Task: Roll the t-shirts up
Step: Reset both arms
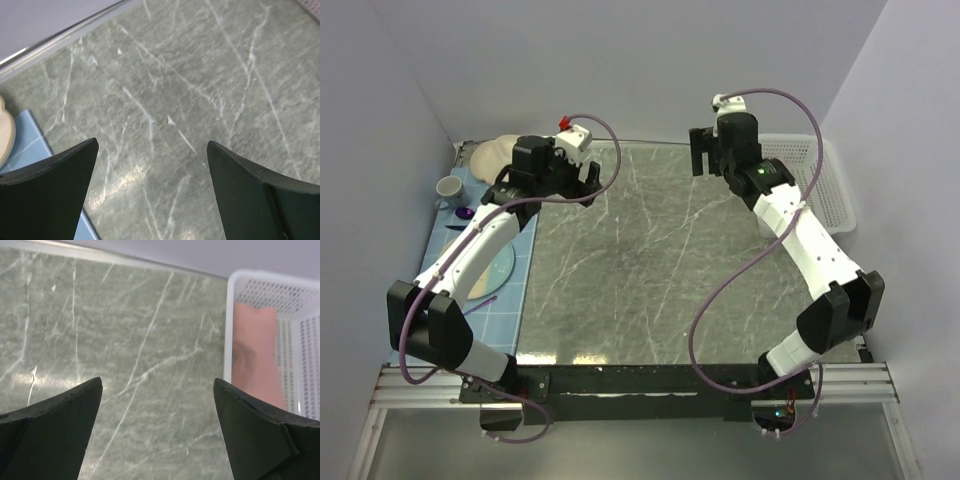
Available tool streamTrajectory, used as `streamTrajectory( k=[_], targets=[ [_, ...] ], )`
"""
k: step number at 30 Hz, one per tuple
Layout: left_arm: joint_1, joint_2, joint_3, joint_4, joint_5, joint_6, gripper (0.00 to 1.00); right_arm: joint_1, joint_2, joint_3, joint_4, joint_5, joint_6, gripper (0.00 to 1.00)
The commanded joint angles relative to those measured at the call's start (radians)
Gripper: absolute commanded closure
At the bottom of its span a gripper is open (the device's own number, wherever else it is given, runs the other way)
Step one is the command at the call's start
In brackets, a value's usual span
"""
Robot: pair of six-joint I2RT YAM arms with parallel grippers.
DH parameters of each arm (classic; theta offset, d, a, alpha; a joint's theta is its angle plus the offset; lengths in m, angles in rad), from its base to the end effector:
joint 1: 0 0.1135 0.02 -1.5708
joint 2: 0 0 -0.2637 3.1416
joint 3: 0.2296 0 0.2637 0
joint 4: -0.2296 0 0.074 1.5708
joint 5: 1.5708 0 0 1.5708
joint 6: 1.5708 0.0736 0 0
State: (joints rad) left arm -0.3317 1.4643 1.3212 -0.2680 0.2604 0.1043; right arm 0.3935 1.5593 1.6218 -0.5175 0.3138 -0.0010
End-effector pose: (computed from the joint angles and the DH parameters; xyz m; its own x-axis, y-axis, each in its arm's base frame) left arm 0.3604 -0.1442 0.3405 -0.3198 0.2165 -0.9224 0.5742 0.8187 -0.0069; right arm 0.3771 0.1319 0.3898 -0.4058 -0.1695 -0.8981 -0.1090 0.9846 -0.1365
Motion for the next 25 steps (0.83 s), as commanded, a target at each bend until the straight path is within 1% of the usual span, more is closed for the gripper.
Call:
streamTrajectory(
  k=[1,6,12,15,25],
  targets=[
    [0.008,-0.019,-0.034,-0.014,-0.07,0.043,0.03,0.016,-0.082,-0.065,0.01,0.001,0.061,0.0],
    [0.008,-0.016,-0.069,-0.005,-0.11,0.051,0.03,0.021,-0.134,-0.117,0.022,-0.004,0.055,0.0],
    [0.002,-0.013,-0.102,0.033,-0.151,0.083,0.03,0.021,-0.168,-0.143,0.02,-0.048,0.049,0.0],
    [-0.009,-0.013,-0.106,0.027,-0.165,0.104,0.03,0.024,-0.185,-0.163,0.02,-0.076,0.053,0.0],
    [-0.084,-0.032,-0.155,0.065,-0.219,0.155,0.03,0.028,-0.234,-0.218,0.025,-0.119,0.041,0.0]
  ],
)
